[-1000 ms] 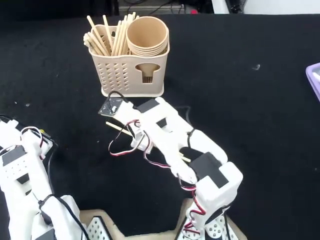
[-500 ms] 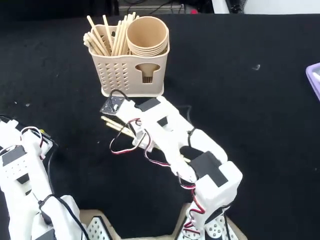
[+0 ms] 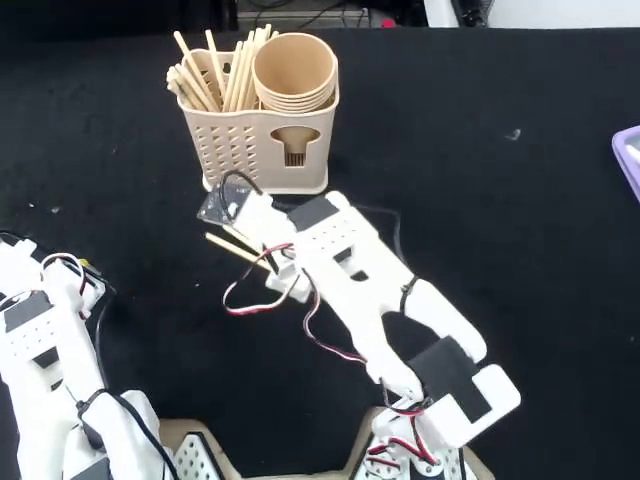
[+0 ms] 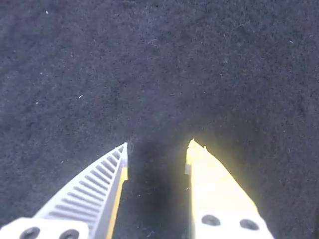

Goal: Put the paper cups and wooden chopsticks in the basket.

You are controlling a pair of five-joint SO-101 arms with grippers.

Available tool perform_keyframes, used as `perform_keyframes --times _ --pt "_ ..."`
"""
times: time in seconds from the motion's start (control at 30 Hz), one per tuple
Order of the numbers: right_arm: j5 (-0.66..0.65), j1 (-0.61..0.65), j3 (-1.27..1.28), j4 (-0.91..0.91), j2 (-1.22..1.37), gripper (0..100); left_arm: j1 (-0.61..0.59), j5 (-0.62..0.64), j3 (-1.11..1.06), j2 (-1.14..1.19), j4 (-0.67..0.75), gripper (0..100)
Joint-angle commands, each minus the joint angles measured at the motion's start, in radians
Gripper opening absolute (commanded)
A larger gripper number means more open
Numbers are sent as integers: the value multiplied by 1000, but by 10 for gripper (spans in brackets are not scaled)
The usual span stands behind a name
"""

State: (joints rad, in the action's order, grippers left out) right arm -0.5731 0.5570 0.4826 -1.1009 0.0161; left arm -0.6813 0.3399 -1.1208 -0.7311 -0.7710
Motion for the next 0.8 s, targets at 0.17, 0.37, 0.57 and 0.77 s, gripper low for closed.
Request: perform_keyframes --times 0.17,0.37,0.57,0.77 --pt "-6 2 -27 37 96 134 -4 6 58 -11 15 191" --pt "-6 8 -44 44 93 134 -4 6 58 -11 15 191" --pt "-8 8 -42 46 94 134 -4 6 58 -11 15 191" --pt "-8 6 -24 101 113 134 -7 6 58 -11 15 191"
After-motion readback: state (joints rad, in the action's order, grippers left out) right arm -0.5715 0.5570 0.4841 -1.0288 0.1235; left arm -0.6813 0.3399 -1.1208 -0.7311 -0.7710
